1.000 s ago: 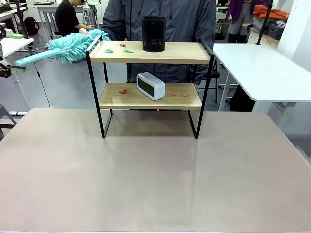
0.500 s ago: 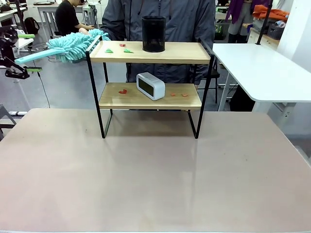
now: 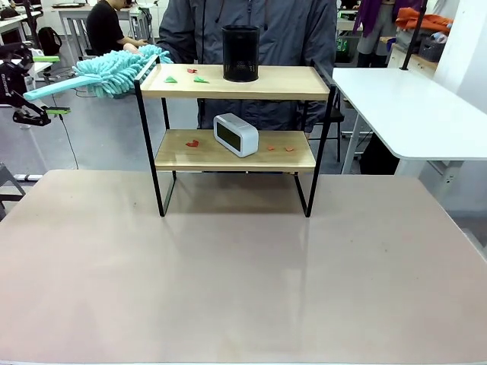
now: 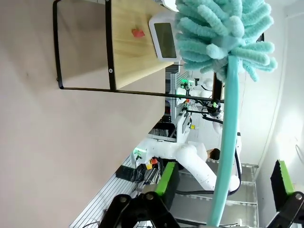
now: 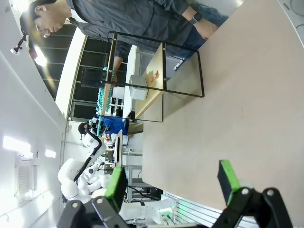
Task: Clean the shelf.
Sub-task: Pick up the Duster from the human, then clean the specific tier of the Shelf with the Duster once objects are removed.
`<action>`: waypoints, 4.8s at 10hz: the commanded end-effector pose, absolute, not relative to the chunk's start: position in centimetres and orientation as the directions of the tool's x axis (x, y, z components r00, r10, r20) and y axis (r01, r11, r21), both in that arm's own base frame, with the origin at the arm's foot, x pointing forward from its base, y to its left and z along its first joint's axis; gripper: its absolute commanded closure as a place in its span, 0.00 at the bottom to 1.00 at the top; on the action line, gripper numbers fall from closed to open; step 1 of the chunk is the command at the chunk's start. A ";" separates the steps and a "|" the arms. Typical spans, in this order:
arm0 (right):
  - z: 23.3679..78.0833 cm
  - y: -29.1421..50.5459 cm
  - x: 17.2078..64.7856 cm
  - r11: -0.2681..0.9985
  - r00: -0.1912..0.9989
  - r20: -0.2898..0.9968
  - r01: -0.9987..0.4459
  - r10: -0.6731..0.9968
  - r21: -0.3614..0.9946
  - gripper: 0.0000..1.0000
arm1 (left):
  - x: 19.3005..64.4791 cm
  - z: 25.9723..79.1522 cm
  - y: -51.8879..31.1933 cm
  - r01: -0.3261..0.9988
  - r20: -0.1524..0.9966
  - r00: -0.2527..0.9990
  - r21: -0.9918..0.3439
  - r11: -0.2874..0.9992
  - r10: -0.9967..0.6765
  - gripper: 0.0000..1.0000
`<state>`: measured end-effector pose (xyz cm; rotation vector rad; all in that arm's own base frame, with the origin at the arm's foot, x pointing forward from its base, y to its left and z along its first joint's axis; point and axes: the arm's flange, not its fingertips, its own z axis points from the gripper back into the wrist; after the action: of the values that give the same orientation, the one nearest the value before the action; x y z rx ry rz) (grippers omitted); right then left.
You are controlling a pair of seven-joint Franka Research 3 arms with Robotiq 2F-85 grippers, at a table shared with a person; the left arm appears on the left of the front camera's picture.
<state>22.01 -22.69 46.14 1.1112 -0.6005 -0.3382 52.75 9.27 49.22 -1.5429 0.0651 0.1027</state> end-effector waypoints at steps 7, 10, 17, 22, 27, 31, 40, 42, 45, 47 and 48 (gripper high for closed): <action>46.4 -22.8 22.3 0.421 0.787 0.309 -0.070 -0.533 0.905 0.00 | 52.3 49.5 8.5 -0.086 -0.086 0.996 -0.996 0.022 -0.016 0.96; 46.4 -22.8 22.3 0.421 0.787 0.309 -0.070 -0.533 0.905 0.00 | 52.3 49.5 8.6 -0.078 -0.079 0.997 -0.996 0.032 -0.006 1.00; 46.4 -22.8 22.3 0.421 0.787 0.309 -0.070 -0.533 0.905 0.00 | 48.7 53.4 11.3 0.067 0.064 0.998 -0.992 0.105 -0.027 1.00; 46.4 -22.8 22.3 0.421 0.787 0.309 -0.070 -0.533 0.905 0.00 | 31.5 57.0 17.5 0.432 0.341 0.898 -0.802 0.412 -0.278 1.00; 46.4 -22.8 22.3 0.421 0.787 0.309 -0.070 -0.533 0.905 0.00 | 27.3 53.7 20.0 0.492 0.378 0.864 -0.772 0.402 -0.331 1.00; 46.4 -22.8 22.3 0.421 0.787 0.309 -0.070 -0.533 0.905 0.00 | 26.3 54.2 20.3 0.518 0.416 0.851 -0.767 0.378 -0.322 1.00; 46.4 -22.8 22.3 0.421 0.787 0.309 -0.070 -0.533 0.905 0.00 | 26.3 54.2 20.3 0.518 0.416 0.851 -0.767 0.378 -0.322 1.00; 46.4 -22.8 22.3 0.421 0.787 0.309 -0.070 -0.533 0.905 0.00 | 26.3 54.2 20.3 0.518 0.416 0.851 -0.767 0.378 -0.322 1.00; 46.4 -22.8 22.3 0.421 0.787 0.309 -0.070 -0.533 0.905 0.00 | 26.3 54.2 20.3 0.518 0.416 0.851 -0.767 0.378 -0.322 1.00; 46.4 -22.8 22.3 0.421 0.787 0.309 -0.070 -0.533 0.905 0.00 | 26.3 54.2 20.3 0.518 0.416 0.851 -0.767 0.378 -0.322 1.00; 46.4 -22.8 22.3 0.421 0.787 0.309 -0.070 -0.533 0.905 0.00 | 26.3 54.2 20.3 0.518 0.416 0.851 -0.767 0.378 -0.322 1.00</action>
<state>22.05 -22.65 46.19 1.1084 -0.6013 -0.3359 26.57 20.21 54.10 -1.0347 -0.1904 -0.5284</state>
